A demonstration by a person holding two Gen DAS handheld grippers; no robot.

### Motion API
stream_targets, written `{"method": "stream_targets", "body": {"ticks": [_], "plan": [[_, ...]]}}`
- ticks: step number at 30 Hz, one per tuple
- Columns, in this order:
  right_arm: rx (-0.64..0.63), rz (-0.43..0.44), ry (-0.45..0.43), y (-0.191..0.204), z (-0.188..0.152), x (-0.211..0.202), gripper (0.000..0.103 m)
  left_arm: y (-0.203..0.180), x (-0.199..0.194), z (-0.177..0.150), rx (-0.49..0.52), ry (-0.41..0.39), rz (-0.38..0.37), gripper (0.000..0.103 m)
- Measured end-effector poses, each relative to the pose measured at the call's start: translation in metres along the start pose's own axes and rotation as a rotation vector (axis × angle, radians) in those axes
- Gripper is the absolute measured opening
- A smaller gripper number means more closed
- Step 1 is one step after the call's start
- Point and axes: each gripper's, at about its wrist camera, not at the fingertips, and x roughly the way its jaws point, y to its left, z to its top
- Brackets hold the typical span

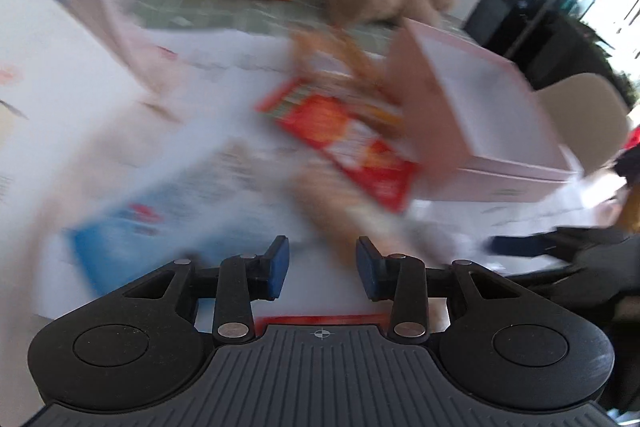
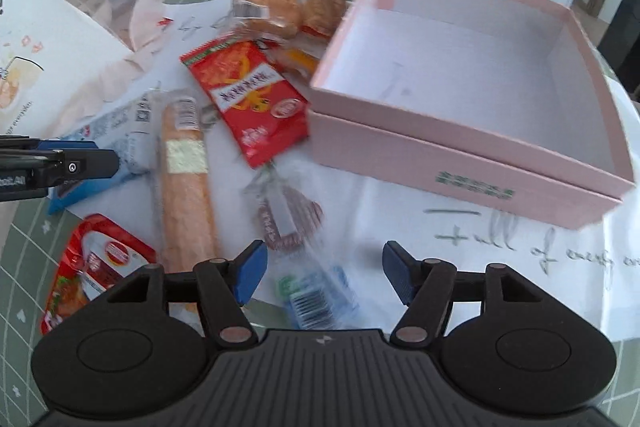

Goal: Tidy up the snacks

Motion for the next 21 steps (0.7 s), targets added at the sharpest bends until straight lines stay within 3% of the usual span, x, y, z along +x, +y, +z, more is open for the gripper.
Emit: {"method": "stream_targets", "body": {"ticks": [2, 5, 7, 10, 15, 21], "plan": [[-0.005, -0.019, 0.000, 0.001, -0.002, 0.000, 0.065, -0.016, 0.014, 0.002, -0.035, 0.020, -0.008, 0.042], [-0.032, -0.055, 0.005, 0.006, -0.006, 0.001, 0.066, -0.039, 0.033, 0.002, 0.002, 0.023, 0.079, 0.058], [-0.032, -0.066, 0.003, 0.008, -0.009, -0.001, 0.067, -0.044, 0.039, -0.002, 0.037, 0.033, 0.111, 0.063], [-0.013, -0.076, 0.001, 0.006, -0.015, -0.004, 0.073, -0.039, 0.037, -0.008, 0.088, 0.020, 0.106, 0.066], [0.046, -0.097, -0.028, -0.006, -0.028, -0.007, 0.083, -0.030, 0.038, -0.001, 0.063, 0.013, 0.102, 0.064], [0.025, -0.095, -0.028, 0.002, -0.029, -0.006, 0.084, -0.046, 0.048, 0.000, 0.118, -0.013, 0.144, 0.069]]}}
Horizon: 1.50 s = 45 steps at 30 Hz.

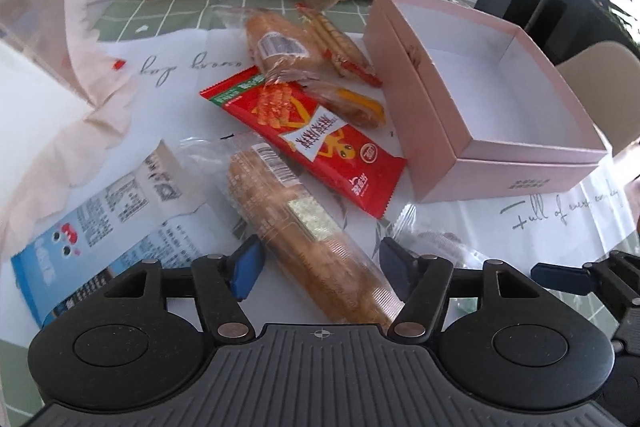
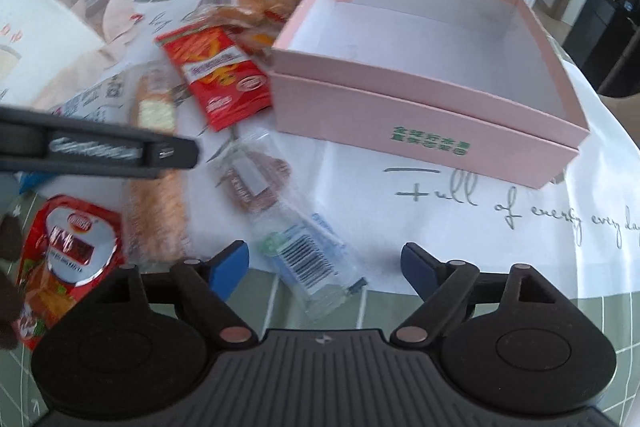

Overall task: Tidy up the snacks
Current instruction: 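Grasp the bread stick with the left tool while the right tool grasps the clear packet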

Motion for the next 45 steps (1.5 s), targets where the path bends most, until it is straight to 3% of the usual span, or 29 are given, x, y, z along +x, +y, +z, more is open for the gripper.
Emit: {"method": "stream_targets", "body": {"ticks": [4, 8, 11, 15, 18, 21, 22, 23, 27, 30, 32, 34, 38, 45], "plan": [[-0.035, -0.001, 0.001, 0.010, 0.001, 0.000, 0.084, 0.001, -0.004, -0.009, 0.081, -0.014, 0.012, 0.064], [-0.020, 0.012, -0.014, 0.011, 0.001, 0.002, 0.084, 0.015, -0.014, -0.018, 0.041, 0.004, -0.008, 0.052], [-0.014, 0.010, -0.034, 0.014, 0.007, 0.006, 0.083, 0.025, -0.019, -0.023, -0.007, 0.013, -0.022, 0.048], [-0.034, 0.024, -0.048, 0.022, 0.017, 0.006, 0.061, 0.034, -0.024, -0.026, -0.101, 0.016, -0.050, 0.046], [-0.067, 0.038, -0.040, 0.028, 0.016, 0.002, 0.051, 0.039, -0.025, -0.029, -0.169, 0.007, -0.068, 0.046], [-0.083, 0.058, -0.029, 0.024, 0.007, -0.006, 0.040, 0.040, -0.025, -0.028, -0.211, 0.002, -0.058, 0.046], [-0.082, 0.069, -0.025, 0.021, 0.003, -0.009, 0.030, 0.038, -0.024, -0.026, -0.213, 0.003, -0.043, 0.046], [-0.083, 0.072, -0.028, 0.016, -0.002, -0.012, 0.029, 0.036, -0.023, -0.024, -0.211, 0.003, -0.026, 0.046], [-0.102, 0.063, -0.031, -0.005, -0.020, -0.022, 0.029, 0.021, -0.018, -0.018, -0.180, 0.017, 0.035, 0.046], [-0.089, 0.086, -0.020, -0.025, -0.027, -0.027, 0.029, 0.012, -0.020, -0.023, -0.153, 0.020, 0.004, 0.043], [-0.075, 0.102, -0.034, -0.038, -0.030, -0.032, 0.034, 0.004, -0.023, -0.032, -0.146, 0.032, -0.036, 0.042], [-0.078, 0.117, -0.064, -0.047, -0.028, -0.036, 0.046, -0.006, -0.030, -0.043, -0.136, 0.048, -0.050, 0.041], [-0.087, 0.183, -0.114, -0.048, -0.005, -0.032, 0.050, -0.012, -0.043, -0.064, -0.170, 0.070, -0.029, 0.037], [-0.128, 0.254, -0.086, -0.005, 0.041, 0.011, 0.053, -0.017, -0.056, -0.082, -0.231, 0.065, 0.015, 0.039]]}}
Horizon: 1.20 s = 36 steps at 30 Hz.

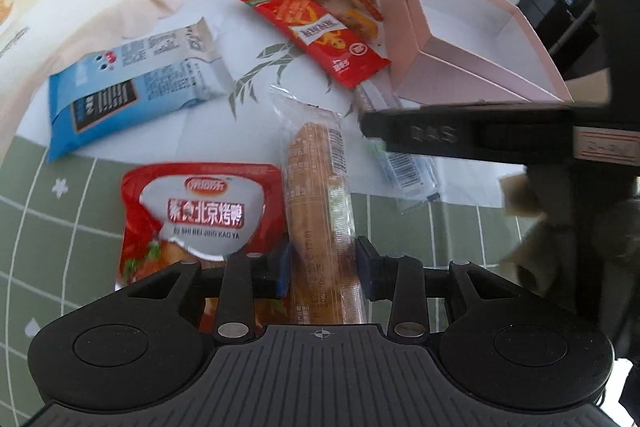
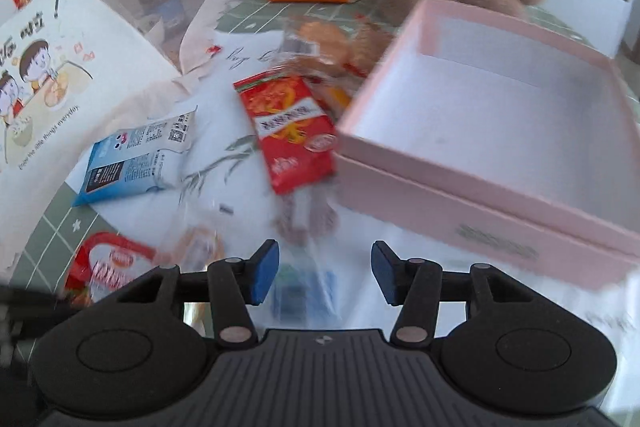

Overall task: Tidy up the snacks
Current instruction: 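Grasp the bread stick with the left tool while the right tool grasps the clear packet, then lower the bread stick into the pink box with the left tool while the right drops the packet in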

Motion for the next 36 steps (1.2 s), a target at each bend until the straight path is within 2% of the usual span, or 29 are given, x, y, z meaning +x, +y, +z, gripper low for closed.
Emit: {"method": "stream_targets", "body": {"ticks": [2, 3, 7, 11, 16, 19, 24, 27, 28, 30, 31, 32, 33, 36], "plan": [[-0.053, -0.018, 0.004, 0.011, 0.004, 0.009, 0.048, 0.002, -0.001, 0.000, -0.026, -0.004, 0.003, 0.039], [-0.089, -0.031, 0.009, 0.016, 0.004, 0.009, 0.038, 0.001, -0.001, -0.001, -0.031, -0.008, 0.008, 0.039], [-0.153, -0.016, 0.029, 0.014, -0.016, -0.004, 0.038, -0.004, 0.000, -0.001, -0.032, -0.011, 0.027, 0.039], [-0.171, -0.001, 0.048, -0.010, -0.048, -0.034, 0.038, -0.014, 0.003, 0.000, -0.012, -0.002, 0.060, 0.037], [-0.127, -0.030, 0.078, -0.057, -0.076, -0.066, 0.037, -0.048, 0.005, -0.012, 0.008, 0.032, -0.026, 0.036], [-0.103, -0.044, 0.079, -0.085, -0.087, -0.079, 0.038, -0.071, 0.006, -0.024, 0.023, 0.024, -0.038, 0.037], [-0.070, -0.040, 0.047, -0.110, -0.093, -0.085, 0.040, -0.081, 0.008, -0.025, -0.021, 0.015, 0.002, 0.038], [-0.093, -0.040, 0.033, -0.109, -0.092, -0.084, 0.039, -0.089, 0.011, -0.021, 0.007, 0.034, 0.041, 0.038], [-0.106, -0.041, 0.036, -0.108, -0.092, -0.084, 0.036, -0.093, 0.012, -0.022, 0.020, 0.039, 0.051, 0.037], [-0.118, -0.016, 0.040, -0.108, -0.090, -0.088, 0.032, -0.097, 0.010, -0.023, -0.004, 0.050, 0.019, 0.035], [-0.115, -0.002, 0.037, -0.109, -0.089, -0.091, 0.016, -0.101, 0.007, -0.023, -0.024, 0.045, -0.011, 0.035], [-0.113, 0.015, 0.034, -0.113, -0.087, -0.096, 0.007, -0.105, 0.003, -0.019, -0.032, 0.025, -0.027, 0.035], [-0.108, 0.028, 0.033, -0.115, -0.085, -0.101, 0.003, -0.111, -0.004, -0.013, -0.030, -0.008, -0.034, 0.035], [-0.088, 0.049, 0.002, -0.130, -0.074, -0.119, 0.003, -0.128, -0.023, 0.016, -0.006, -0.095, -0.043, 0.035]]}}
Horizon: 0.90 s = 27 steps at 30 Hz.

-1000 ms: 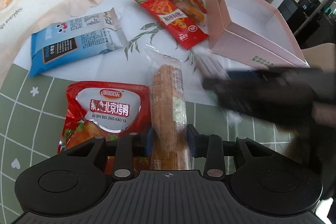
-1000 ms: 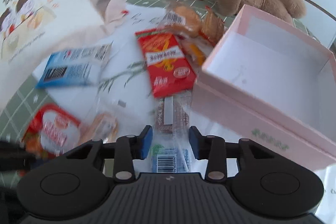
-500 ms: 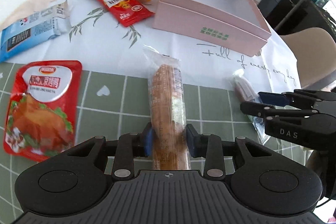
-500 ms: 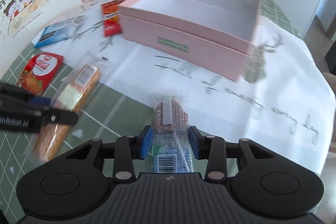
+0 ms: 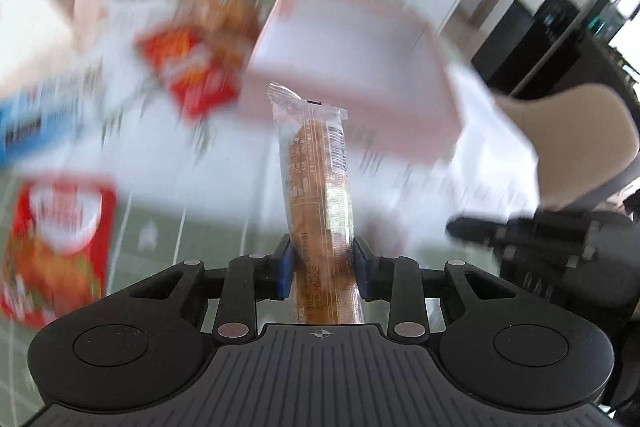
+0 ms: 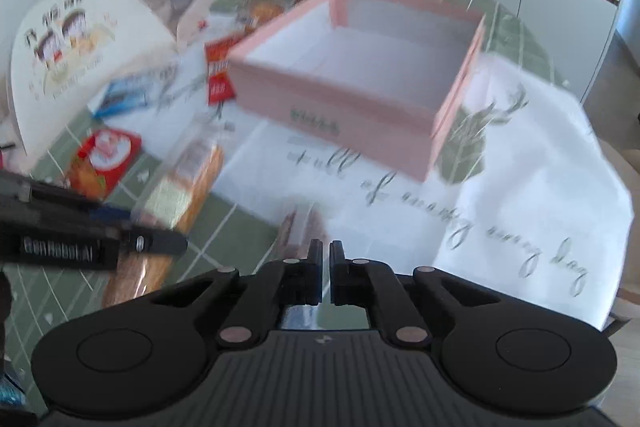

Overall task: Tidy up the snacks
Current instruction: 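Lower the bread stick into the pink box with the left tool while the right drops the packet in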

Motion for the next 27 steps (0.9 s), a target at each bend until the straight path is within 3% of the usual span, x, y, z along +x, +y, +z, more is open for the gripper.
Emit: {"method": "stream_targets", "body": {"ticks": [5, 7, 9, 11, 13, 20, 23, 25, 27], "plan": [[0.004, 0.018, -0.045, -0.016, 0.012, -0.016, 0.008, -0.010, -0.015, 0.056, -0.048, -0.089, -0.061, 0.035], [0.003, 0.032, -0.029, -0.017, 0.010, -0.012, 0.028, -0.013, -0.010, 0.094, -0.070, -0.135, -0.106, 0.035], [-0.003, 0.006, -0.012, -0.013, 0.006, -0.003, 0.038, -0.012, 0.007, 0.127, -0.099, -0.107, -0.128, 0.037], [-0.009, -0.005, 0.006, -0.009, 0.004, 0.005, 0.043, -0.008, 0.018, 0.140, -0.115, -0.094, -0.104, 0.037], [0.006, -0.013, 0.017, -0.007, 0.000, 0.010, 0.054, -0.006, 0.014, 0.136, -0.101, -0.119, -0.095, 0.037], [0.058, 0.036, 0.044, -0.002, -0.014, 0.026, 0.055, 0.019, -0.001, 0.070, -0.135, -0.114, -0.039, 0.037], [0.005, 0.011, 0.036, 0.016, -0.013, 0.037, 0.052, 0.034, -0.001, 0.043, -0.182, -0.087, -0.047, 0.037], [-0.075, -0.060, 0.027, 0.033, -0.012, 0.042, 0.036, 0.045, -0.004, 0.027, -0.197, -0.065, -0.054, 0.037], [-0.117, -0.080, 0.045, 0.043, -0.008, 0.045, 0.034, 0.054, -0.004, 0.014, -0.214, -0.041, -0.060, 0.037]]}}
